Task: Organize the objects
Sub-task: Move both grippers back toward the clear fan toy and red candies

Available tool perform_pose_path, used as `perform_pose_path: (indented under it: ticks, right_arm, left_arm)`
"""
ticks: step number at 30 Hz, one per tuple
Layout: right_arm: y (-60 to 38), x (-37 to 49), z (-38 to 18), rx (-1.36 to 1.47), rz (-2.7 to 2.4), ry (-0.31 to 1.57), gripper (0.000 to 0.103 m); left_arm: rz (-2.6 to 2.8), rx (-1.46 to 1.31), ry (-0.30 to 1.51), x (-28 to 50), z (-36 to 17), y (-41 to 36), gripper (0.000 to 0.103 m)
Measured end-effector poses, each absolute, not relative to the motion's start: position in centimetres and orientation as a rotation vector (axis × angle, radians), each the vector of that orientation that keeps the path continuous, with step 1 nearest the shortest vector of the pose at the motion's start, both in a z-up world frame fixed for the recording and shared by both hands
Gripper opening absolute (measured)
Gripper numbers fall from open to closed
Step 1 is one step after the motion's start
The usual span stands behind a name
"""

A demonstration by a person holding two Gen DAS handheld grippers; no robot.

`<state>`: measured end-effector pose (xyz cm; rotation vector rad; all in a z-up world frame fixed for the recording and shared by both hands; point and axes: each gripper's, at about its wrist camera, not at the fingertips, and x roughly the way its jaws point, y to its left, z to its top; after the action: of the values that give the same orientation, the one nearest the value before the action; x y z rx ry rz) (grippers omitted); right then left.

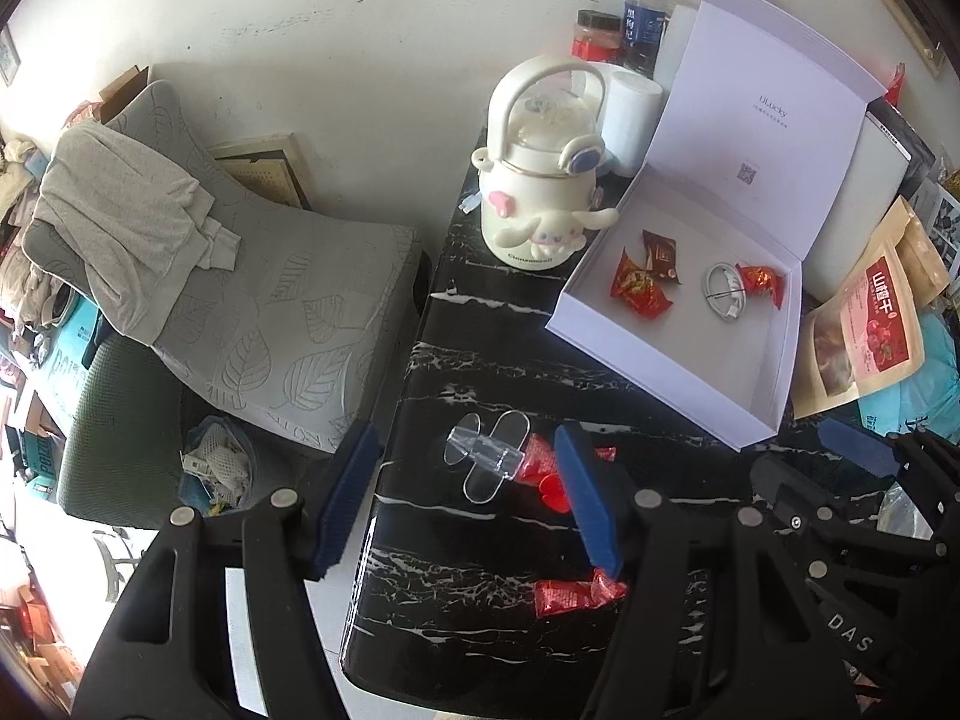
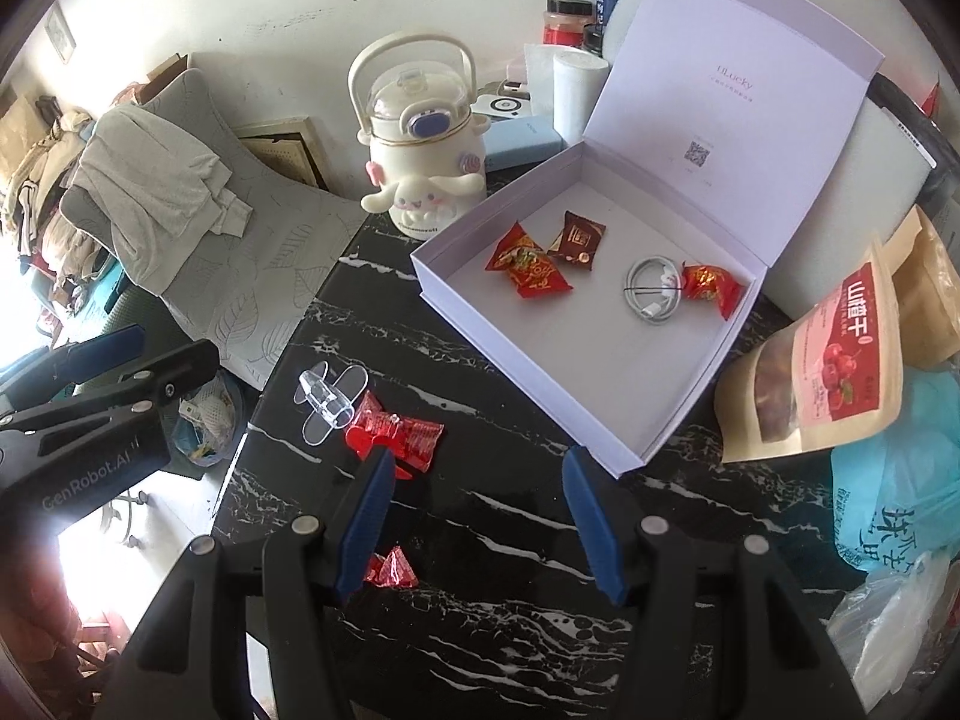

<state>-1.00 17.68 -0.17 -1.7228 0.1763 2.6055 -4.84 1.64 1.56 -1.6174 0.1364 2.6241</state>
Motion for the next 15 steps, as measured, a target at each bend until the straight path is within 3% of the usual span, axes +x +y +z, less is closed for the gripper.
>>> perform_pose_path:
  ticks: [15]
  right_arm:
    - [15.8,1.2,-5.6,-1.866,2.563,0.198,0.059]
  left_arm:
    - [2.574,-1.717,0.039,-2.4,-3.3,-0.4,0.06]
